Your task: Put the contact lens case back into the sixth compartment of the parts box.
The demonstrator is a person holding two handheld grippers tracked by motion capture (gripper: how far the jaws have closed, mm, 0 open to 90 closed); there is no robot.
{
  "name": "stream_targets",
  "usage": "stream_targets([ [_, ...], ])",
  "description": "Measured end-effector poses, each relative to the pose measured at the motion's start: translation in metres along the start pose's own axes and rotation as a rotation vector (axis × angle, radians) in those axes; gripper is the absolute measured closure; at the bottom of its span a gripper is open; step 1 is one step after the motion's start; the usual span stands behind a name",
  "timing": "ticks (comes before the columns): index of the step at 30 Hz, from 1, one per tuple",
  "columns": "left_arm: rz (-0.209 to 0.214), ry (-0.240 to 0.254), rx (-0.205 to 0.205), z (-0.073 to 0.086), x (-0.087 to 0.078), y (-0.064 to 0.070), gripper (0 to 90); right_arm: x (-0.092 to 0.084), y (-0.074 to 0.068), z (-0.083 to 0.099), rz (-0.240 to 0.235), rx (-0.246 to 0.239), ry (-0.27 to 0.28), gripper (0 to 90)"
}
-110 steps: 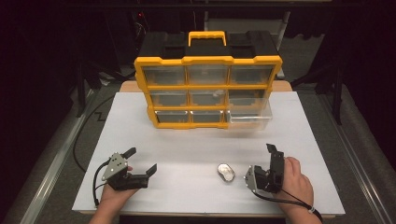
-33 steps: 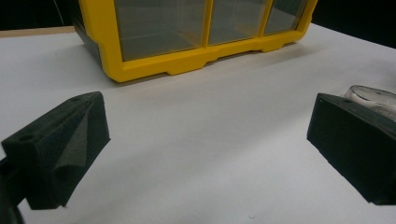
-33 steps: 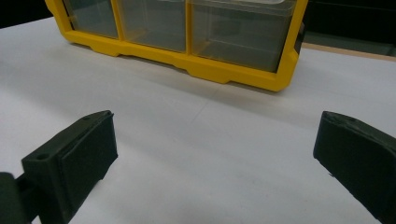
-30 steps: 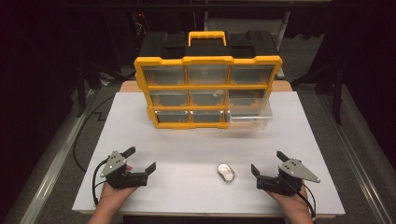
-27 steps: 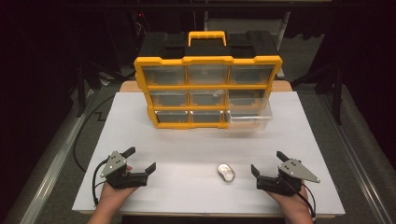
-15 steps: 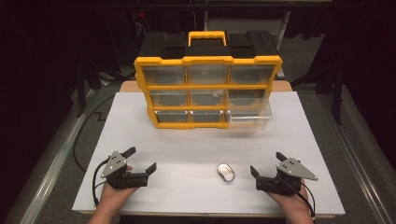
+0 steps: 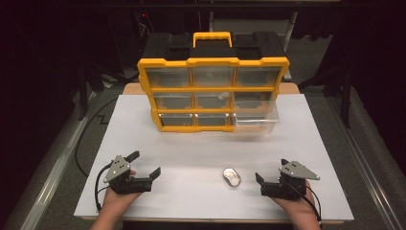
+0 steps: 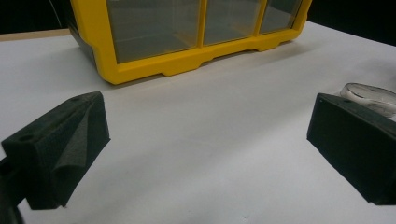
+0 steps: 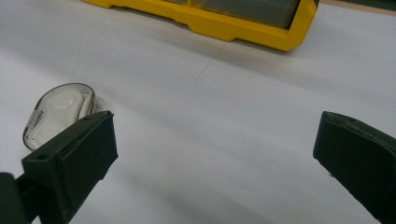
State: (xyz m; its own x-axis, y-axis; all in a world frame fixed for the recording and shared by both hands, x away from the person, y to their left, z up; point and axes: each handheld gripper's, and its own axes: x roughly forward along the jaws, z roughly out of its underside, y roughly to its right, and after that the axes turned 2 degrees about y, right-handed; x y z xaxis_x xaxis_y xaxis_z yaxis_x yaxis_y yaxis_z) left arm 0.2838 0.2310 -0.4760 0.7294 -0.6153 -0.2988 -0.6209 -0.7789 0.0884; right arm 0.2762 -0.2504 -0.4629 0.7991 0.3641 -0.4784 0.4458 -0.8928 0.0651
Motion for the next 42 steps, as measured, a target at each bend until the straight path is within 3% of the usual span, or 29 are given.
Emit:
stream_targets([
  [12, 0.002, -0.003, 0.003, 0.000, 0.000, 0.001, 0.3, 0.005, -0.002, 0.001, -0.019, -0.002, -0.099, 0.0],
  [19, 0.002, -0.002, 0.003, 0.000, 0.000, 0.001, 0.3, 0.007, -0.003, 0.002, -0.031, -0.005, -0.128, 0.0],
  [29, 0.002, -0.002, 0.005, 0.000, 0.000, 0.001, 0.3, 0.009, -0.007, 0.002, -0.076, -0.008, -0.147, 0.1],
  [42, 0.002, -0.002, 0.007, 0.000, 0.000, 0.001, 0.3, 0.011, -0.024, -0.002, -0.134, -0.021, -0.140, 0.1],
])
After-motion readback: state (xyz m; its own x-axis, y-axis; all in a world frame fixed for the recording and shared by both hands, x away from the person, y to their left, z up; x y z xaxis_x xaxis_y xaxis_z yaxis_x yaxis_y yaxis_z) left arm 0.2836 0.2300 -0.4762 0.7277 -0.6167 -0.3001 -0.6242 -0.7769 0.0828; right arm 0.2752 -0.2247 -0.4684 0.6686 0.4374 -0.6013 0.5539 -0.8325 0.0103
